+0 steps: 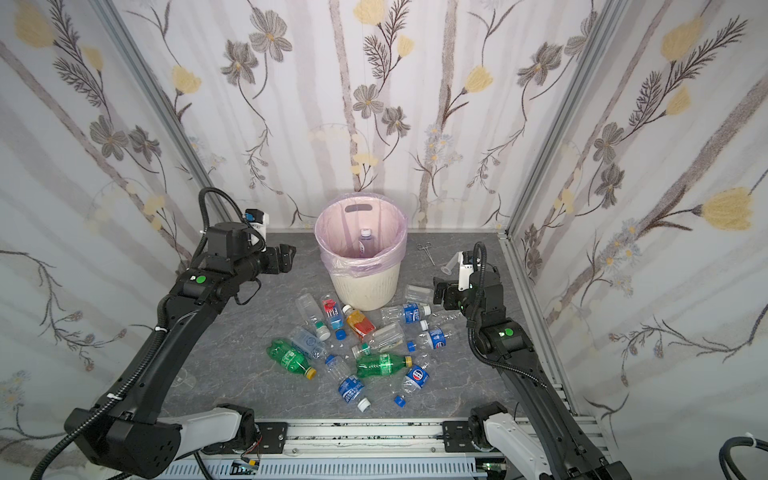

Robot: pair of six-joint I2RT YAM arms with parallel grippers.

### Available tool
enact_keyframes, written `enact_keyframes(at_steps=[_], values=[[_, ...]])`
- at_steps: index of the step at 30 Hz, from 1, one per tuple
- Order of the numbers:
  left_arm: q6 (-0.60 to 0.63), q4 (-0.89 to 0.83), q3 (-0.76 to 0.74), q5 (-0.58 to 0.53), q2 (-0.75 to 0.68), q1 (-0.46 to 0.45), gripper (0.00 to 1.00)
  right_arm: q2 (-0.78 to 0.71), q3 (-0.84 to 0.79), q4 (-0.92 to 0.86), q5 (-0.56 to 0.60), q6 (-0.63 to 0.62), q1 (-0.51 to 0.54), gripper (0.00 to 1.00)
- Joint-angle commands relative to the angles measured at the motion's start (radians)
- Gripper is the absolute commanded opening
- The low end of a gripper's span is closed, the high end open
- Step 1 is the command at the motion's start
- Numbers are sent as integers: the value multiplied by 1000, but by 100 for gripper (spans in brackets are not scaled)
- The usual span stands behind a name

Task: Put the plastic bottles in the bin
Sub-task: 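Withdraw the left gripper from the bin while the right gripper moves toward the bottle pile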

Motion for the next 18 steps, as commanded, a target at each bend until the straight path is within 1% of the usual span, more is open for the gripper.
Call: enact_keyframes(at_steps=[1, 5, 9, 15, 17, 18], values=[[3, 45, -78, 3, -29, 40, 86, 37, 16, -51, 78, 91, -10, 98], [28, 102, -189, -15, -46, 59, 86, 86, 18, -114, 89, 181, -46, 96], [42, 186, -282, 17, -46, 81, 88, 92, -18, -126, 80, 260, -62, 96], [53, 251, -341, 63, -17, 114, 90, 108, -71, -119, 70, 345, -81, 97], [53, 263, -356, 71, -6, 123, 93, 121, -76, -101, 49, 366, -91, 98], [55, 271, -364, 78, -3, 126, 93, 128, -115, -92, 37, 378, -98, 99]])
